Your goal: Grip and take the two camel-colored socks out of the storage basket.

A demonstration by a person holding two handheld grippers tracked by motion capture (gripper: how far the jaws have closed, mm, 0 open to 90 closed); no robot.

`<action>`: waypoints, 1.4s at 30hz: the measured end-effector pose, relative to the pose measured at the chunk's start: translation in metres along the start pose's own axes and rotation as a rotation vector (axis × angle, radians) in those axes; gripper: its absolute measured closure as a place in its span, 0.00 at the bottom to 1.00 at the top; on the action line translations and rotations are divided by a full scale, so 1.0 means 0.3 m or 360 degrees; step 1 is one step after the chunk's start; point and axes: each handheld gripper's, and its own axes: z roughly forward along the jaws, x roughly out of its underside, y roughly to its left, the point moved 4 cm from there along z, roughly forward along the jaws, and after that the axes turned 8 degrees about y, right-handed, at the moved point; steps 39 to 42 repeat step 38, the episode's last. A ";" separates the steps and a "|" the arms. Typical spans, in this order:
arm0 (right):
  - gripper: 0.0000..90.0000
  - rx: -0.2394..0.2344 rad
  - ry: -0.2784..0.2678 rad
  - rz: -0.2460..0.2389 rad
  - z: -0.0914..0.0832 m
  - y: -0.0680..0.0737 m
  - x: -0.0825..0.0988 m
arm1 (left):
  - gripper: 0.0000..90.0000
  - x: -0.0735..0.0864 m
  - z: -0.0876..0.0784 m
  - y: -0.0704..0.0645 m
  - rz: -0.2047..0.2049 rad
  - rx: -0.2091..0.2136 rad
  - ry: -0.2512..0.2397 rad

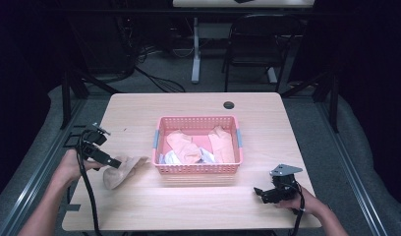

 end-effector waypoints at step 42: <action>0.00 0.0003 -0.0003 0.0001 0.000 0.000 0.000 | 0.00 0.294 0.148 -0.218 -0.0004 -0.0127 -0.0380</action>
